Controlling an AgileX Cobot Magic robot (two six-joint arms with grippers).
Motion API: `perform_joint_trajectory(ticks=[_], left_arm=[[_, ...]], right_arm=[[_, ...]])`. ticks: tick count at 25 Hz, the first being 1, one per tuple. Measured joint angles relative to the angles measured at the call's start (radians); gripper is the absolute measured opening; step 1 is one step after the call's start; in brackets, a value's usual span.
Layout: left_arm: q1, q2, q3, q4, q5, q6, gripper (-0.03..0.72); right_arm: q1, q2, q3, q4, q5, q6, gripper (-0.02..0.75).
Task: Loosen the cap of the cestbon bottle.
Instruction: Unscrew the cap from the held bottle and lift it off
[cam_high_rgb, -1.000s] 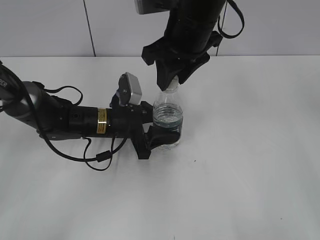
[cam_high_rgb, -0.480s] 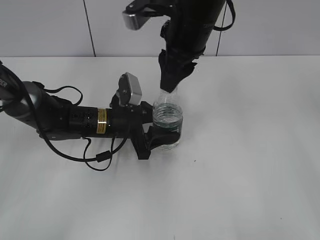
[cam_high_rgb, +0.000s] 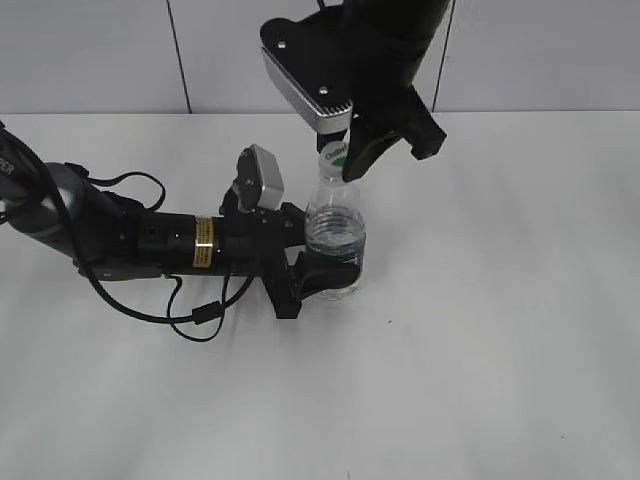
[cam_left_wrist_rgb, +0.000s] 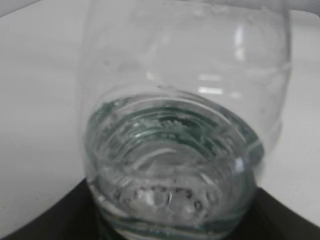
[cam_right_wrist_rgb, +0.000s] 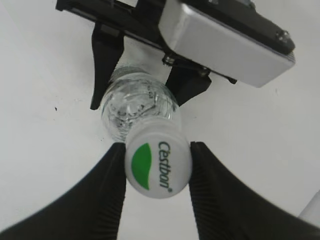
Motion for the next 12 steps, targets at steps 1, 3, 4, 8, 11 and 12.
perform_joint_trajectory(ticks=[1, 3, 4, 8, 11, 12], left_arm=[[0.000, 0.000, 0.000, 0.000, 0.000, 0.000, 0.415], [0.000, 0.000, 0.000, 0.000, 0.000, -0.001, 0.415], [0.000, 0.000, 0.000, -0.001, 0.000, -0.002, 0.415], [0.001, 0.000, 0.000, 0.001, 0.000, -0.002, 0.415], [0.001, 0.000, 0.000, 0.002, 0.000, -0.002, 0.415], [0.001, 0.000, 0.000, 0.002, 0.000, -0.002, 0.415]], right_arm=[[0.000, 0.000, -0.006, 0.001, 0.002, -0.028, 0.298], [0.000, 0.002, -0.019, 0.007, 0.009, -0.066, 0.297], [0.000, 0.002, -0.031, 0.017, 0.013, -0.074, 0.297], [0.000, 0.002, -0.095, 0.062, 0.008, -0.088, 0.296], [0.000, -0.001, -0.112, 0.070, 0.008, -0.043, 0.296], [0.000, -0.003, -0.113, 0.070, 0.008, -0.013, 0.296]])
